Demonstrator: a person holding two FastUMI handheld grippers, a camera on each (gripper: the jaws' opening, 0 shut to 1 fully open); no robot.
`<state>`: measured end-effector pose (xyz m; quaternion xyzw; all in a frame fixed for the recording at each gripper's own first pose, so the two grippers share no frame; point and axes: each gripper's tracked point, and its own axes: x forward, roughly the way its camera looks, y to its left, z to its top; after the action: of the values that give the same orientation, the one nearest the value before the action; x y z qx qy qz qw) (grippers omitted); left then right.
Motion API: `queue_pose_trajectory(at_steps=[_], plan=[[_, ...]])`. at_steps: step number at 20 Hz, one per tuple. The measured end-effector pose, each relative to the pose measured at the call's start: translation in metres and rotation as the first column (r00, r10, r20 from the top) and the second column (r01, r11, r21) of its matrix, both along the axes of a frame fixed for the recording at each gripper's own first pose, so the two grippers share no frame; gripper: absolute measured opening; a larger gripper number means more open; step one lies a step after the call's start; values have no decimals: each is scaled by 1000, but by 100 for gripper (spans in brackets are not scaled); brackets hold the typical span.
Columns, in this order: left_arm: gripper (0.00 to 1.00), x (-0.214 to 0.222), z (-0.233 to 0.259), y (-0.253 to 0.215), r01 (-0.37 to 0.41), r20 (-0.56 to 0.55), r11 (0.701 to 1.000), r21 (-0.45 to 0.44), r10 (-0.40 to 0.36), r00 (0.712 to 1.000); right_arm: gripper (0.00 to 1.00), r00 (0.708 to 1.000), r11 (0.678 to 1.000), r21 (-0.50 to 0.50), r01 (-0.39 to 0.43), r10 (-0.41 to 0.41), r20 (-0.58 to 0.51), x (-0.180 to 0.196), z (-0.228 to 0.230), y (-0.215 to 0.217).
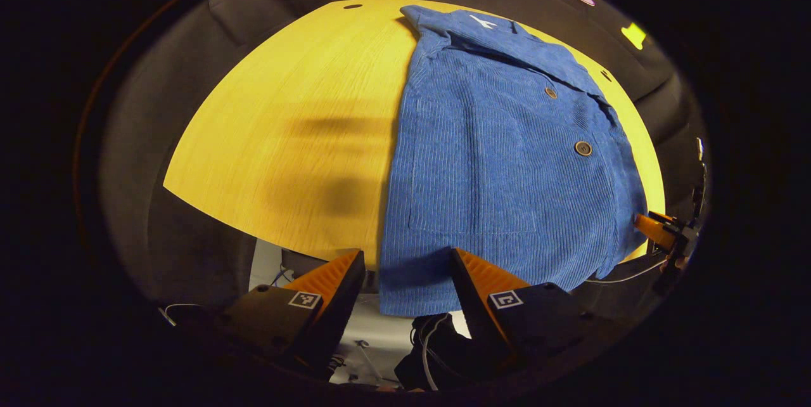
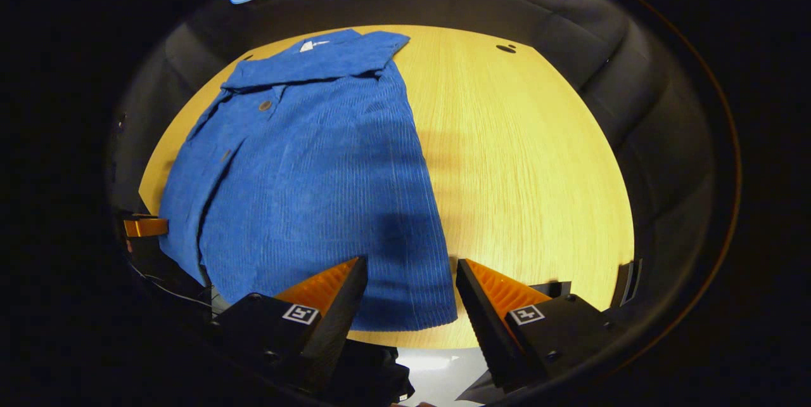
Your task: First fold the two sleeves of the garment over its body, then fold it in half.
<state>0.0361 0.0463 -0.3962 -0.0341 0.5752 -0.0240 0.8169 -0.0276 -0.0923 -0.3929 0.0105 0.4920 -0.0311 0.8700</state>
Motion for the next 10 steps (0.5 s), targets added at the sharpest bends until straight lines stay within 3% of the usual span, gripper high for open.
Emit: queue_pose_trajectory(at_steps=[1, 2, 3, 5, 6, 8, 10], plan=[[79, -1, -1, 0, 16, 0, 1000, 21, -16, 1000, 93, 999, 1000, 11, 21, -21, 25, 5, 5, -1], [79, 0, -1, 2, 23, 4, 999, 31, -23, 1000, 78, 1000, 1000, 16, 23, -23, 1, 3, 1, -3], [79, -1, -1, 1, 13, -1, 1000, 26, -13, 1000, 86, 1000, 1000, 12, 18, -18, -6, 2, 1, -4], [79, -2, -1, 0, 16, -10, 1000, 24, -16, 1000, 81, 1000, 1000, 12, 18, -17, -18, 2, 0, -2], [79, -2, -1, 0, 15, -14, 1000, 24, -15, 1000, 74, 1000, 1000, 16, 17, -17, -20, 3, 0, 0], [79, -3, 1, 1, 15, -24, 1000, 18, -15, 1000, 41, 999, 999, 38, 38, -37, -10, 6, 1, 7], [48, -2, -3, -2, 3, -32, 1000, -16, -4, 999, 10, 998, 997, 43, 57, -56, -12, 6, 0, 11]])
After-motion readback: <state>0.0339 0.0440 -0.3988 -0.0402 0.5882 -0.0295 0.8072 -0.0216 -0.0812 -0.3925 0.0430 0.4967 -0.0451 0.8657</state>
